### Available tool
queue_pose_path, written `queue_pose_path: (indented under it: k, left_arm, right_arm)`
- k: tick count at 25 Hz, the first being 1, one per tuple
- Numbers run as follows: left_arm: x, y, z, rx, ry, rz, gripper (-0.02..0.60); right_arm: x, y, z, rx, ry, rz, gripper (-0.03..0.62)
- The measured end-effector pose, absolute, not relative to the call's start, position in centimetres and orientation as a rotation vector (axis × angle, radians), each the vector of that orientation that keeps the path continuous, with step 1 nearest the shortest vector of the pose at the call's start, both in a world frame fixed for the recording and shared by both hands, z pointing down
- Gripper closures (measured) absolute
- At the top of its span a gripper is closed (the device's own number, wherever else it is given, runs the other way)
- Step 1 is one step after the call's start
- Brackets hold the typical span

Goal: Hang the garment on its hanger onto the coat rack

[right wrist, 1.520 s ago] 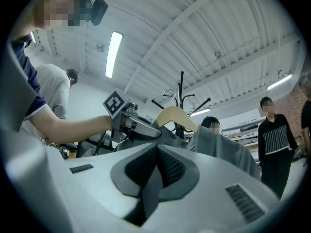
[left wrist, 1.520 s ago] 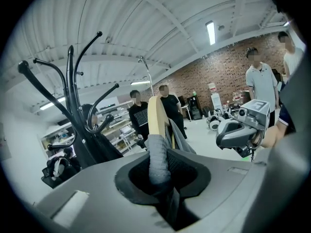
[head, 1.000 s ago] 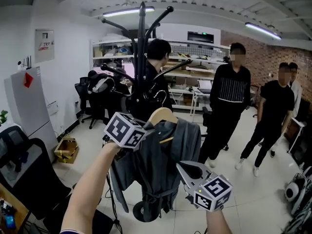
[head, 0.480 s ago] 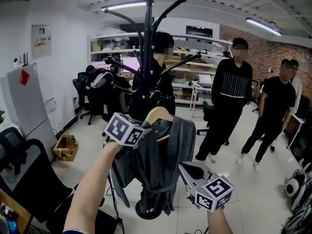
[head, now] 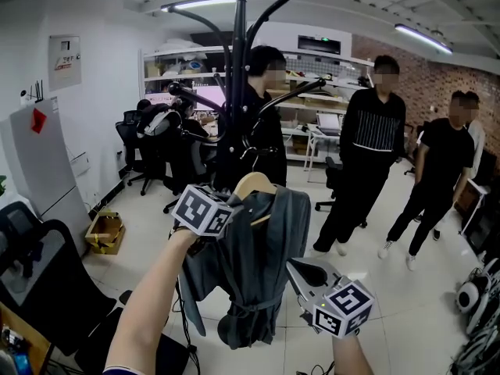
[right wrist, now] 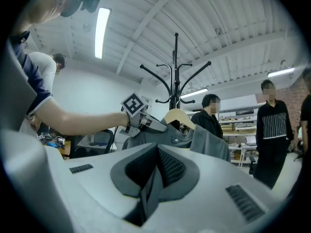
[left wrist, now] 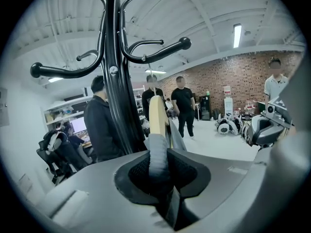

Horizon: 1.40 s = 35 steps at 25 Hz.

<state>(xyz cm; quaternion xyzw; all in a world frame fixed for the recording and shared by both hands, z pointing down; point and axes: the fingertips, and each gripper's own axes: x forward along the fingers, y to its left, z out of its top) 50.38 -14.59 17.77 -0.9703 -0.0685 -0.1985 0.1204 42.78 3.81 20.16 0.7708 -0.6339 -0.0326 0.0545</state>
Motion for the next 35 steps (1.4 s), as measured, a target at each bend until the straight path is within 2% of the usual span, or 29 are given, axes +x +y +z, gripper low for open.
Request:
queue_pose_path:
  k: [8, 14, 16, 19, 26, 30, 35]
  left_arm:
    - [50.5, -14.8, 18.0, -2.791, -0.115, -0.514, 0.48]
    - [48.8, -15.3, 16.7, -2.747, -0.04, -0.373, 0.287]
    - [47.6, -15.0, 15.9, -2.695, 0.005, -0.309, 0.261]
    - [45.3, -13.4, 14.9, -2.655, 0.052, -0.195, 0.262]
    - [41.0, -9.1, 18.0, -2.78, 0.057, -0.046, 0.397]
    - [39.7, -7.5, 22.9, -3.001, -0.003, -0.084, 0.58]
    - [38.6, -4.9, 26.5, -3.146, -0.096, -0.142, 0.58]
  right_arm:
    - [42.7, 4.2, 21.1, 2.346, -1.916, -0.063, 0.582]
    - [42.3, 4.1, 21.5, 2.339, -1.919, -0.051, 0.582]
    - [42.0, 4.1, 21.8, 2.339, -1.922, -0.04, 0.582]
    - [41.8, 4.1, 22.4, 2.344, -1.921, -0.015, 0.582]
    - [41.9, 3.9, 24.0, 2.349, -1.922, 0.029, 0.582]
    - [42.0, 4.3, 25.4, 2.354, -1.931, 0.044, 0.582]
    - [41.9, 4.2, 27.2, 2.35, -1.937, 0.099, 0.582]
